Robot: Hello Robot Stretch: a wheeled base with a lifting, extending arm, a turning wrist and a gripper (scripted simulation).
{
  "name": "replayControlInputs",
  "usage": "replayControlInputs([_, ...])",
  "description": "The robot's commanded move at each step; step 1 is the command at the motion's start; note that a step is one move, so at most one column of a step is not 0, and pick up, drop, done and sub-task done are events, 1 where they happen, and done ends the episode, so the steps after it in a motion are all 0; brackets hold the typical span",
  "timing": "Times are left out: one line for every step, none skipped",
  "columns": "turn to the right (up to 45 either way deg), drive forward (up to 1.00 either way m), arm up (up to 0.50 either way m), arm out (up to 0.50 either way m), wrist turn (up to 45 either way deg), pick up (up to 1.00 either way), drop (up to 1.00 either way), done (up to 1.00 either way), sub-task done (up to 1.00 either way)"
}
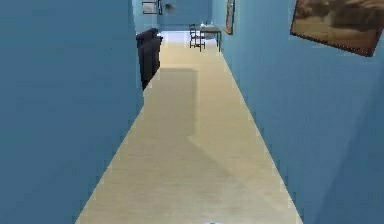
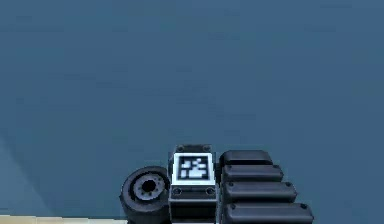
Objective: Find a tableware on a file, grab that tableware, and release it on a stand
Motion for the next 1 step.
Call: replayControlInputs([0.0, 1.00, 0.00, 0.00, 0.0, 0.00, 0.00, 0.00, 0.00])
